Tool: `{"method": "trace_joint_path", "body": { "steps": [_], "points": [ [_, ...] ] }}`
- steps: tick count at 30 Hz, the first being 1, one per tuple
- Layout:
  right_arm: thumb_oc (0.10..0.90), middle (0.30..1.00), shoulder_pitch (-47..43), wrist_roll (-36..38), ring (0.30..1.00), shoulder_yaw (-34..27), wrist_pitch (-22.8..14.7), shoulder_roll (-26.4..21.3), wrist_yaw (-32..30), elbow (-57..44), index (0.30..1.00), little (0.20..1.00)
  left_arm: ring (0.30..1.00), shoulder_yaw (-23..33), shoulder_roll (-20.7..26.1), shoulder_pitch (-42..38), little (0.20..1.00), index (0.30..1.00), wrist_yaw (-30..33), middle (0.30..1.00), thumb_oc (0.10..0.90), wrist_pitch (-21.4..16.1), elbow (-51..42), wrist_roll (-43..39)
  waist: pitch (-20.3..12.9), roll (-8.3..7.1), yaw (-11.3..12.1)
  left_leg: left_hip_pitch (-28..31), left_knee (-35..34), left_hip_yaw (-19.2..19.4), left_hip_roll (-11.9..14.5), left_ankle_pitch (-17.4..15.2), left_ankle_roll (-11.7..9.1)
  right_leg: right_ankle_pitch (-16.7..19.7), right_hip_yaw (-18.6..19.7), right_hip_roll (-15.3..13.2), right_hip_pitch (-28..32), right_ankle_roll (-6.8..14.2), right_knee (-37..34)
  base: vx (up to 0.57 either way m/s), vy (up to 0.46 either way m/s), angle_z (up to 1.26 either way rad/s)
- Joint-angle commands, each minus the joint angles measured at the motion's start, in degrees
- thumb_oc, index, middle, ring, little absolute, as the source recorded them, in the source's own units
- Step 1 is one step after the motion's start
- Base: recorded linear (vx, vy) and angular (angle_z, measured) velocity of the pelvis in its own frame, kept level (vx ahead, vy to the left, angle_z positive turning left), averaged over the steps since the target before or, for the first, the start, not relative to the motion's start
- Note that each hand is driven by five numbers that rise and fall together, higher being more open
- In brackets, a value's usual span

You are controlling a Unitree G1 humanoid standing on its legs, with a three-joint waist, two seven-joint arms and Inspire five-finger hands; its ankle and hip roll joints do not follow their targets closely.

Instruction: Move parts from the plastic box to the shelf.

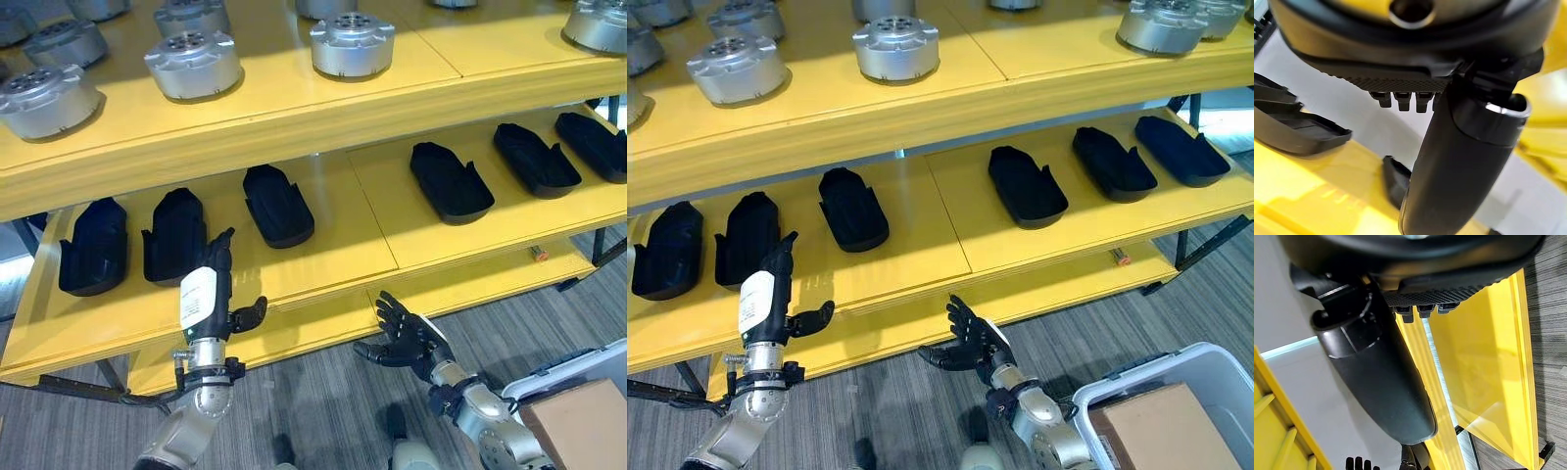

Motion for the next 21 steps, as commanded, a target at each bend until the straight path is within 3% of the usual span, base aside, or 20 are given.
{"method": "trace_joint_path", "body": {
  "steps": [1,14,21],
  "points": [
    [0.900,1.000,-4.00,-0.96,1.000,-1.33,-6.75,2.97,1.52,-2.06,1.000,1.000,1.000,4.36,4.33,-6.02,1.000,1.000,2.00,1.000,0.900,-8.39,-4.67,1.18,-1.71,-1.92,-0.16,2.82,-0.17,0.53,2.58,-2.51,-0.91,-5.99,-3.65,-3.07,4.70,2.29,0.42,-0.01,-0.004,0.05],
    [0.900,1.000,-3.30,-1.90,1.000,-2.16,-6.99,3.66,1.30,-0.04,1.000,1.000,1.000,4.13,4.39,-2.61,1.000,1.000,-3.73,1.000,0.900,-12.89,-4.83,-1.60,-3.52,-2.57,0.87,4.22,-0.17,0.57,2.42,-3.18,-0.81,-5.87,-4.08,-3.31,6.21,2.92,0.42,0.00,0.000,0.01],
    [0.900,1.000,-2.61,-2.43,1.000,-3.40,-7.42,3.70,0.94,0.61,1.000,1.000,1.000,4.67,4.16,-1.15,1.000,1.000,-5.95,1.000,0.900,-12.28,-3.67,-5.59,-3.97,-2.76,1.11,4.54,-0.17,0.70,2.31,-3.34,-0.73,-5.70,-4.22,-3.45,6.45,3.16,0.42,0.00,0.000,0.00]
  ]
}}
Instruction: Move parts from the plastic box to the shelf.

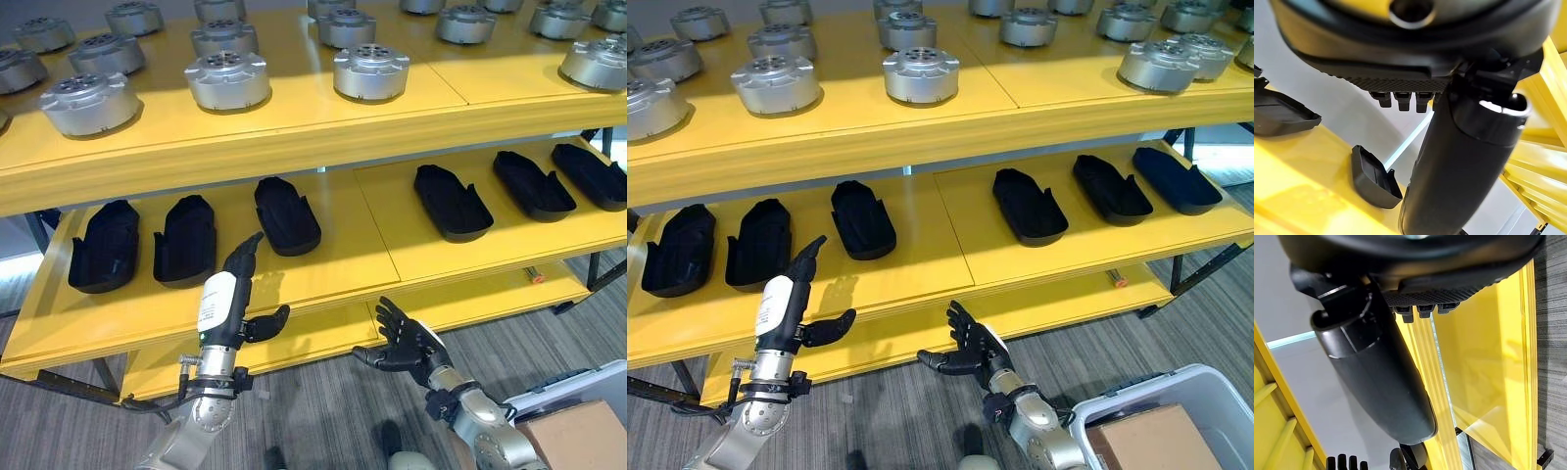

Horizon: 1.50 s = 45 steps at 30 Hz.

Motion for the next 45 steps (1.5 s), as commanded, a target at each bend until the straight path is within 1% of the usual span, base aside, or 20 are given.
{"method": "trace_joint_path", "body": {
  "steps": [1,3,5,15,19,24,30,34,40,43,45],
  "points": [
    [0.900,1.000,-3.20,-0.85,1.000,-2.96,-6.50,1.61,0.61,-2.67,1.000,1.000,1.000,4.60,3.96,-3.73,1.000,1.000,0.33,1.000,0.900,-4.61,-3.38,-3.44,-1.94,-0.69,-0.01,2.71,-0.16,0.94,2.18,-3.14,-0.69,-5.18,-3.58,-3.51,4.24,3.12,0.42,0.00,0.000,0.00],
    [0.900,1.000,-3.13,-1.03,1.000,-3.57,-6.70,1.65,-0.58,-2.84,1.000,1.000,1.000,4.93,3.62,-3.00,1.000,1.000,-1.81,1.000,0.900,-3.82,-3.17,-6.18,-2.03,-0.81,0.24,2.75,-0.16,0.92,2.15,-3.21,-0.62,-5.14,-3.81,-3.51,4.31,3.13,0.42,0.00,0.000,0.00],
    [0.900,1.000,-2.91,-1.00,1.000,-4.72,-7.11,1.78,-1.28,-2.54,1.000,1.000,1.000,5.14,3.28,-2.08,1.000,1.000,-3.99,1.000,0.900,-4.21,-2.97,-7.46,-2.11,-0.97,0.44,2.78,-0.16,0.79,2.16,-3.24,-0.56,-5.13,-3.87,-3.36,4.38,3.10,0.42,0.00,0.000,0.00],
    [0.900,1.000,-2.02,-0.91,1.000,-6.90,-7.05,1.49,-1.58,-2.36,1.000,1.000,1.000,4.00,3.64,0.51,1.000,1.000,-8.73,1.000,0.900,-4.92,-2.62,-9.02,-2.16,-1.11,0.55,2.81,-0.16,1.07,2.08,-3.36,-0.38,-4.96,-4.00,-3.31,4.22,3.22,0.42,0.00,0.000,0.00],
    [0.900,1.000,-1.95,-1.16,1.000,-6.97,-7.22,1.08,-1.55,-2.71,1.000,1.000,1.000,3.55,4.11,1.17,1.000,1.000,-8.56,1.000,0.900,-5.86,-2.25,-9.15,-2.03,-0.98,0.50,2.80,-0.16,1.15,1.99,-3.34,-0.30,-4.80,-3.98,-3.49,4.02,3.34,0.42,0.00,0.000,0.00],
    [0.900,1.000,-1.62,-1.11,1.000,-7.14,-7.73,0.97,-2.48,-3.39,1.000,1.000,1.000,3.84,4.17,1.24,1.000,1.000,-8.73,1.000,0.900,-6.02,-2.80,-9.46,-2.00,-1.04,0.59,2.75,-0.16,1.20,1.91,-3.45,-0.20,-4.80,-4.17,-3.60,3.94,3.39,0.42,0.00,0.000,0.00],
    [0.900,1.000,-1.39,-0.99,1.000,-7.93,-9.36,0.80,-3.19,-3.55,1.000,1.000,1.000,4.15,4.18,1.38,1.000,1.000,-8.09,1.000,0.900,-5.46,-3.03,-9.19,-2.25,-1.11,0.47,2.94,-0.16,1.30,1.91,-3.50,-0.16,-4.88,-4.18,-3.55,4.13,3.36,0.42,0.00,0.000,0.00],
    [0.900,1.000,-1.54,-3.20,1.000,-9.23,-11.22,0.24,-4.71,-5.05,1.000,1.000,1.000,4.84,4.45,1.68,1.000,1.000,-7.96,1.000,0.900,-3.74,-2.11,-9.10,-2.50,-1.07,0.44,3.23,-0.16,1.30,1.81,-3.63,-0.10,-4.89,-4.15,-3.53,4.34,3.35,0.42,0.00,0.000,0.00],
    [0.900,1.000,-2.73,-5.54,1.000,-10.40,-12.19,-1.00,-6.75,-7.70,1.000,1.000,1.000,4.90,4.55,1.65,1.000,1.000,-8.33,1.000,0.900,-3.42,-1.63,-8.70,-2.41,-1.25,0.58,3.30,-0.16,1.21,1.81,-3.78,-0.01,-4.88,-4.10,-3.51,4.34,3.40,0.42,0.00,0.000,0.00],
    [0.900,1.000,-3.61,-7.50,1.000,-11.31,-12.07,-2.08,-7.82,-10.53,1.000,1.000,1.000,5.08,4.54,1.86,1.000,1.000,-9.31,1.000,0.900,-3.99,-2.73,-8.04,-2.36,-1.50,0.81,3.34,-0.16,1.33,1.99,-3.83,-0.01,-4.83,-4.11,-3.54,4.25,3.51,0.42,0.00,0.000,0.00],
    [0.900,1.000,-3.70,-7.29,1.000,-11.50,-11.75,-2.37,-7.91,-11.19,1.000,1.000,1.000,5.15,4.58,2.01,1.000,1.000,-9.75,1.000,0.900,-3.87,-3.27,-8.21,-2.34,-1.56,0.88,3.36,-0.16,1.32,2.02,-3.83,-0.04,-4.82,-4.07,-3.50,4.25,3.53,0.42,0.00,0.000,0.00]
  ]
}}
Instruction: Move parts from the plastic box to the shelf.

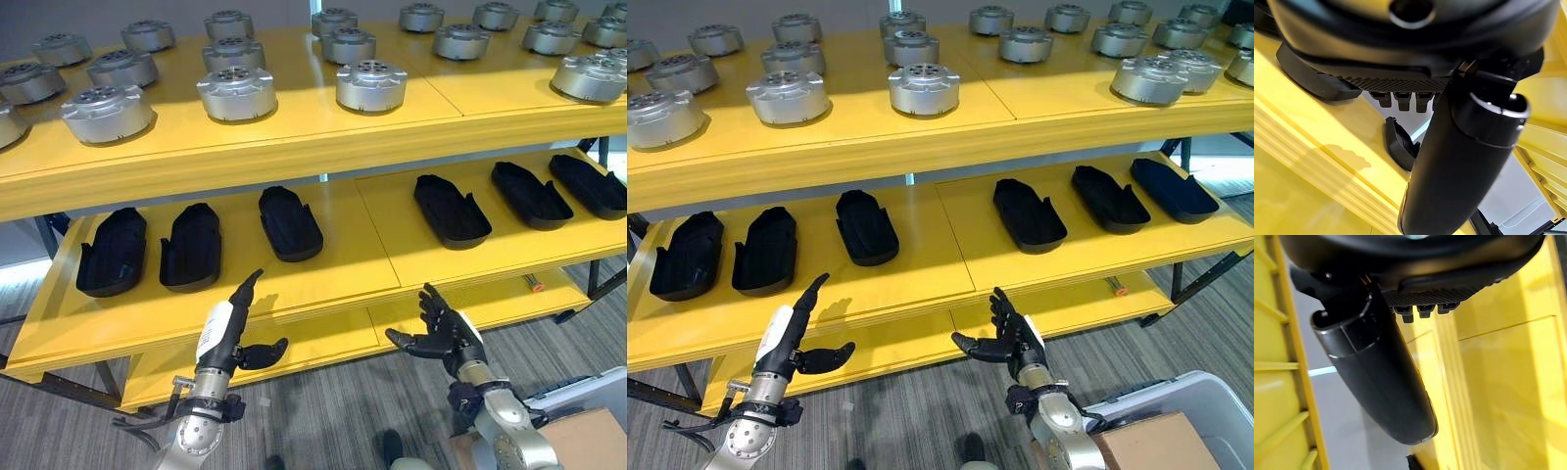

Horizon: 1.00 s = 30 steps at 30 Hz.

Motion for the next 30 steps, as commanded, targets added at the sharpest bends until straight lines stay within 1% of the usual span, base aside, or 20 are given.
{"method": "trace_joint_path", "body": {
  "steps": [1,9,15,21,26,30],
  "points": [
    [0.900,1.000,-5.80,-1.94,1.000,-3.87,-7.14,-0.09,-0.29,-7.45,1.000,1.000,1.000,3.35,4.67,-4.70,1.000,1.000,-0.12,1.000,0.900,-4.01,-4.06,-1.62,-0.87,-2.10,0.72,3.31,-0.15,1.49,1.97,-3.83,-0.06,-4.75,-3.77,-3.49,3.97,3.51,0.43,0.00,0.000,0.00],
    [0.900,1.000,-6.64,-1.77,1.000,-3.35,-5.70,-0.16,-0.23,-7.85,1.000,1.000,1.000,3.28,5.08,-5.13,1.000,1.000,-1.21,1.000,0.900,-3.20,-4.89,-2.44,-0.92,-2.19,0.75,3.28,-0.15,1.73,2.23,-3.69,-0.18,-4.73,-3.49,-3.26,3.79,3.37,0.43,0.00,0.000,0.00],
    [0.900,1.000,-7.14,-1.90,1.000,-2.84,-5.65,0.22,-0.69,-6.84,1.000,1.000,1.000,2.96,5.41,-6.13,1.000,1.000,-2.42,1.000,0.900,-3.20,-4.99,-2.44,-0.84,-2.05,0.43,3.42,-0.15,2.06,2.21,-3.76,-0.14,-4.58,-2.85,-3.25,3.54,3.46,0.43,0.00,0.000,0.00],
    [0.900,1.000,-7.00,-2.03,1.000,-2.61,-5.14,0.38,-0.70,-6.36,1.000,1.000,1.000,2.31,5.44,-6.86,1.000,1.000,-3.46,1.000,0.900,-3.92,-5.37,-3.05,-1.03,-2.02,-0.51,4.02,-0.15,3.08,2.22,-4.14,-0.11,-4.38,-1.62,-3.29,3.13,3.75,0.43,0.00,-0.002,-0.02],
    [0.900,1.000,-6.48,-1.66,1.000,-2.35,-3.30,0.42,0.63,-4.74,1.000,1.000,1.000,1.21,5.62,-8.13,1.000,1.000,-3.81,1.000,0.900,-3.54,-4.59,-3.00,-1.25,-1.93,-1.76,4.53,-0.15,4.07,2.22,-4.37,-0.05,-4.08,-0.19,-3.21,2.59,3.89,0.43,-0.02,0.005,-0.11],
    [0.900,1.000,-5.76,-1.93,1.000,-2.44,-4.14,0.68,1.33,-3.65,1.000,1.000,1.000,0.42,5.69,-9.07,1.000,1.000,-4.85,1.000,0.900,-4.36,-3.91,-2.51,-1.29,-1.89,-2.77,4.86,-0.15,4.90,2.07,-4.66,0.17,-3.72,1.00,-3.20,1.99,4.06,0.43,-0.04,0.003,-0.15]
  ]
}}
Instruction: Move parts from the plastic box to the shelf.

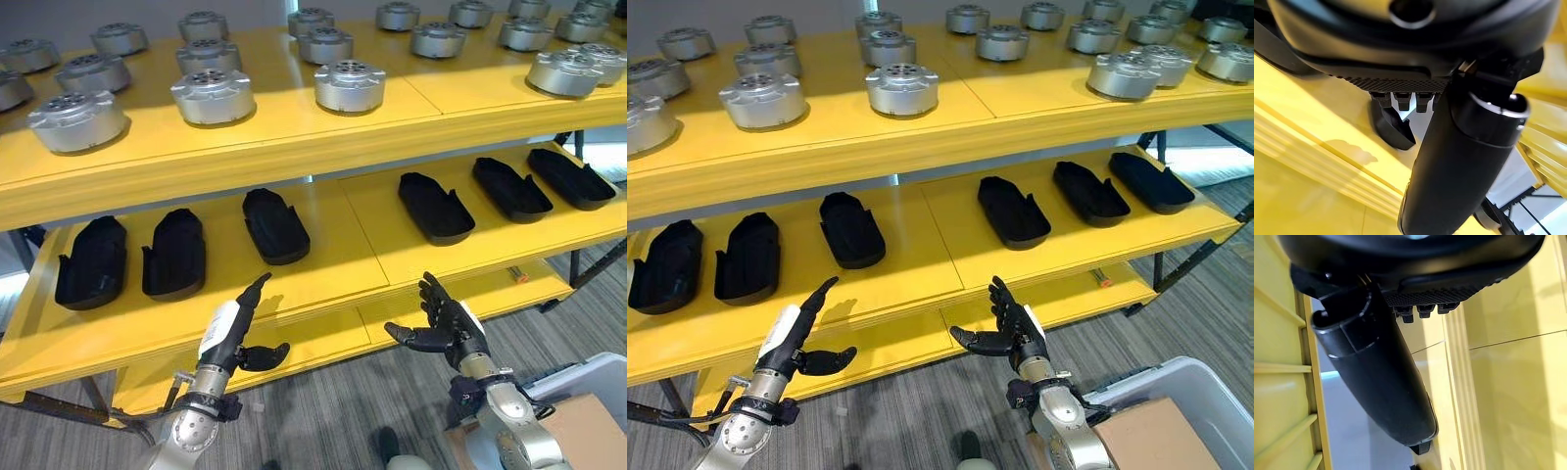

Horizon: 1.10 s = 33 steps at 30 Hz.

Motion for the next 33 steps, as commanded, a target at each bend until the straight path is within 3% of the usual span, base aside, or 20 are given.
{"method": "trace_joint_path", "body": {
  "steps": [1,7,11,13,18,22,24,26,31,33],
  "points": [
    [0.900,1.000,-5.71,-0.41,1.000,-2.45,-5.55,0.47,0.97,-2.65,1.000,1.000,1.000,0.64,3.56,-7.92,1.000,1.000,1.23,1.000,0.900,-4.71,-3.64,-2.43,-1.26,-1.16,-0.18,3.70,-0.15,1.96,2.05,-3.97,0.41,-3.74,-1.80,-3.46,2.81,3.98,0.43,-0.02,0.006,-0.09],
    [0.900,1.000,-6.40,-6.57,1.000,-2.92,-7.06,-0.43,0.14,-4.31,1.000,1.000,1.000,0.47,3.51,-9.13,1.000,1.000,2.31,1.000,0.900,-5.36,-4.75,-1.01,-1.36,-0.93,-0.78,3.96,-0.15,2.11,1.68,-4.35,0.75,-3.57,-0.86,-3.51,2.59,4.17,0.43,-0.01,0.007,-0.06],
    [0.900,1.000,-9.12,-5.66,1.000,-0.71,-5.26,-1.27,1.06,-5.32,1.000,1.000,1.000,0.80,3.92,-11.76,1.000,1.000,6.63,1.000,0.900,-9.89,-5.08,4.11,-1.68,-1.09,-0.38,3.90,-0.15,1.57,1.60,-4.56,0.74,-3.80,-1.03,-3.49,2.65,4.04,0.43,0.00,-0.004,-0.01],
    [0.900,1.000,-9.57,-5.22,1.000,-0.02,-4.79,-1.29,1.50,-5.47,1.000,1.000,1.000,0.79,3.95,-13.12,1.000,1.000,7.51,1.000,0.900,-10.21,-5.28,5.22,-1.74,-1.05,-0.48,3.90,-0.15,1.57,1.72,-4.49,0.70,-3.82,-1.02,-3.47,2.65,4.00,0.43,0.00,0.000,0.00],
    [0.900,1.000,-9.91,-3.88,1.000,4.02,-2.15,-0.81,6.28,-6.05,1.000,1.000,1.000,-2.25,5.09,-24.68,1.000,1.000,10.51,1.000,0.900,-4.18,-2.04,9.03,-2.57,-0.22,-3.19,3.98,-0.15,2.38,2.34,-3.98,0.26,-3.81,-0.01,-3.26,2.36,4.01,0.43,0.05,0.005,-0.01],
    [0.900,1.000,-10.31,-3.47,1.000,7.12,0.55,-1.57,9.32,-6.78,1.000,1.000,1.000,-8.10,3.84,-34.42,1.000,1.000,13.42,1.000,0.900,5.39,7.53,8.28,-2.54,0.50,-6.19,3.98,-0.15,3.66,2.37,-3.71,-0.04,-3.60,1.48,-3.21,1.61,4.20,0.43,0.07,0.025,-0.27],
    [0.900,1.000,-11.91,-2.93,1.000,8.86,4.22,-3.63,12.96,-8.44,1.000,1.000,1.000,-10.28,2.79,-43.18,1.000,1.000,18.83,1.000,0.900,9.83,17.39,6.64,-0.31,1.45,-9.50,2.79,-0.15,5.35,1.99,-3.40,-0.50,-2.82,3.96,-3.36,-1.46,4.13,0.43,-0.01,0.122,-0.38],
    [0.900,1.000,-12.20,-2.62,1.000,9.59,5.53,-4.58,15.49,-9.30,1.000,1.000,1.000,-10.80,2.76,-47.61,1.000,1.000,20.94,1.000,0.900,12.07,22.27,5.03,1.09,1.91,-11.18,1.70,-0.15,6.30,1.65,-3.15,-0.67,-2.29,5.46,-3.35,-3.57,4.09,0.43,-0.03,0.092,-0.55],
    [0.900,1.000,-13.82,-0.89,1.000,10.94,5.30,-5.30,15.82,-10.22,1.000,1.000,1.000,-12.89,3.22,-54.31,1.000,1.000,22.33,1.000,0.900,15.91,28.90,3.14,4.49,1.93,-13.02,-0.34,-0.15,7.27,1.56,-2.60,-0.99,-1.41,6.60,-2.98,-6.76,3.83,0.43,-0.09,0.011,-0.16],
    [0.900,1.000,-15.35,-0.79,1.000,11.86,4.97,-5.23,15.11,-10.48,1.000,1.000,1.000,-13.68,2.71,-57.03,1.000,1.000,24.04,1.000,0.900,19.12,32.71,1.28,6.75,1.69,-13.87,-1.58,-0.15,7.30,1.43,-2.35,-1.16,-1.21,7.01,-2.65,-8.25,3.62,0.43,-0.11,0.002,-0.02]
  ]
}}
